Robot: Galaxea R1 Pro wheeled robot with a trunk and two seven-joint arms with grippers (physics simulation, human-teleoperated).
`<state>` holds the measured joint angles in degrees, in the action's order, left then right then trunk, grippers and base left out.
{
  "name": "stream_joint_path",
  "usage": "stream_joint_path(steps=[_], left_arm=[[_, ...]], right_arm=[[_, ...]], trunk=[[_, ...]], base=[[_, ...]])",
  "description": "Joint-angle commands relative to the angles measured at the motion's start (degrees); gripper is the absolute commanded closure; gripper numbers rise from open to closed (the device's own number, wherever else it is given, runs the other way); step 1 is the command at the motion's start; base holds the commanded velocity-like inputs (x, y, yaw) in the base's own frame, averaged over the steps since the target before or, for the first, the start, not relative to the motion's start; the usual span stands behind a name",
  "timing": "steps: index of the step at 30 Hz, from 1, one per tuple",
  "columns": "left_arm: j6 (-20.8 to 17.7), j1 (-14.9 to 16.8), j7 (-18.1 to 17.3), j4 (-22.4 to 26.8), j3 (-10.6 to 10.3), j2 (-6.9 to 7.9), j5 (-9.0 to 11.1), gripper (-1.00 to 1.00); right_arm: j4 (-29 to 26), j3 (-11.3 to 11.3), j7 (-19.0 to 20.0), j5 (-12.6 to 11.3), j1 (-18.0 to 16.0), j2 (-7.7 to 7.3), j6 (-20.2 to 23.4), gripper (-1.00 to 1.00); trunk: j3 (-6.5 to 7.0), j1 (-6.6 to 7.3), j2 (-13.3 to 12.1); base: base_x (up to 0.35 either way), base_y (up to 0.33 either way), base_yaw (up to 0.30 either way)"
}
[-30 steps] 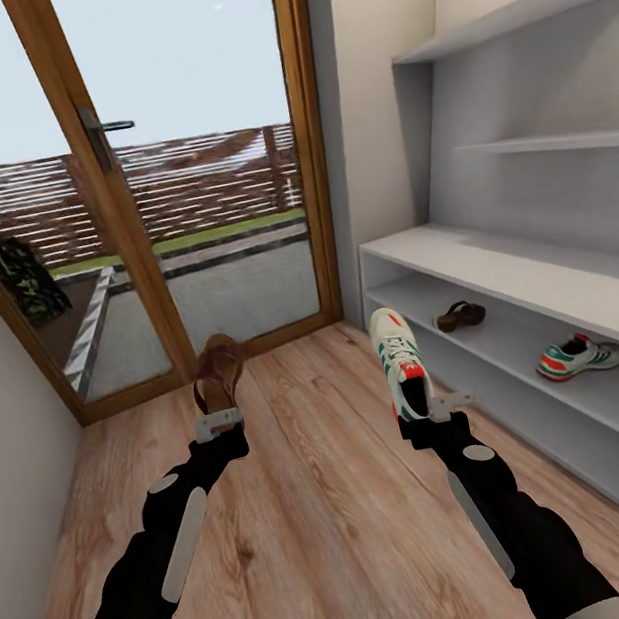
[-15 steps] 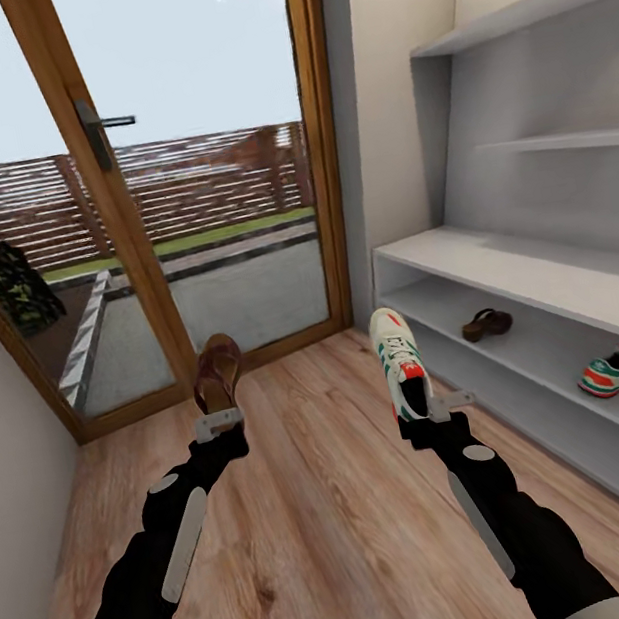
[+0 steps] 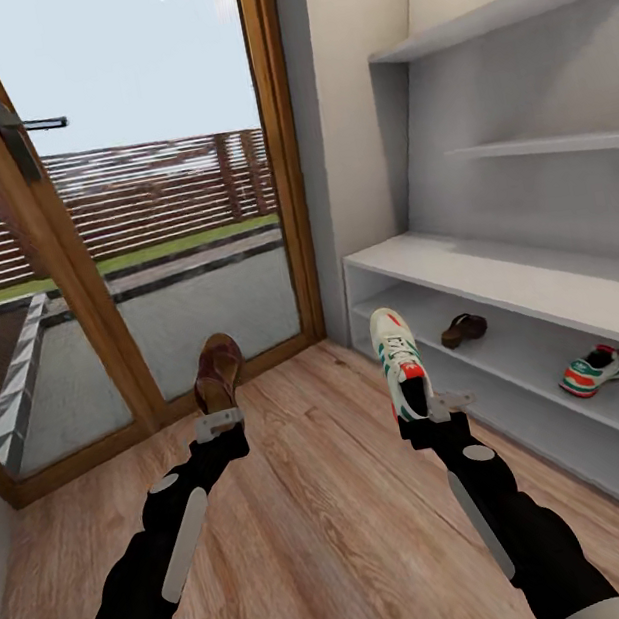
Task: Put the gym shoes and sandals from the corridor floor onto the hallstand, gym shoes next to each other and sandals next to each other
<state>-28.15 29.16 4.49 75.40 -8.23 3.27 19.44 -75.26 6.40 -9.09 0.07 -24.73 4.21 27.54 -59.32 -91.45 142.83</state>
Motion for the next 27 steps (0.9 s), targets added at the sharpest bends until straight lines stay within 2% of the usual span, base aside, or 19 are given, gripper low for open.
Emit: stream_joint_path(steps=[1,7,27], left_arm=[[-0.26,0.02,0.34,0.10,-0.12,0.07,0.37,1.00],[-0.27,0.02,0.34,0.10,-0.12,0.07,0.41,1.00],[-0.25,0.02,0.34,0.10,-0.12,0.07,0.40,1.00]], right_arm=[[-0.06,0.10,-0.31,0.03,-0.05,0.01,0.35,1.00],[-0.06,0.10,-0.31,0.08,-0.05,0.01,0.36,1.00],[-0.06,0.10,-0.31,0.11,-0.05,0.01,0.34,1.00]], trunk=[[-0.06,-0.02,0.02],[-0.06,-0.02,0.02],[-0.06,-0.02,0.02]], base=[[0.284,0.218,-0.300],[0.284,0.218,-0.254],[0.284,0.218,-0.023]])
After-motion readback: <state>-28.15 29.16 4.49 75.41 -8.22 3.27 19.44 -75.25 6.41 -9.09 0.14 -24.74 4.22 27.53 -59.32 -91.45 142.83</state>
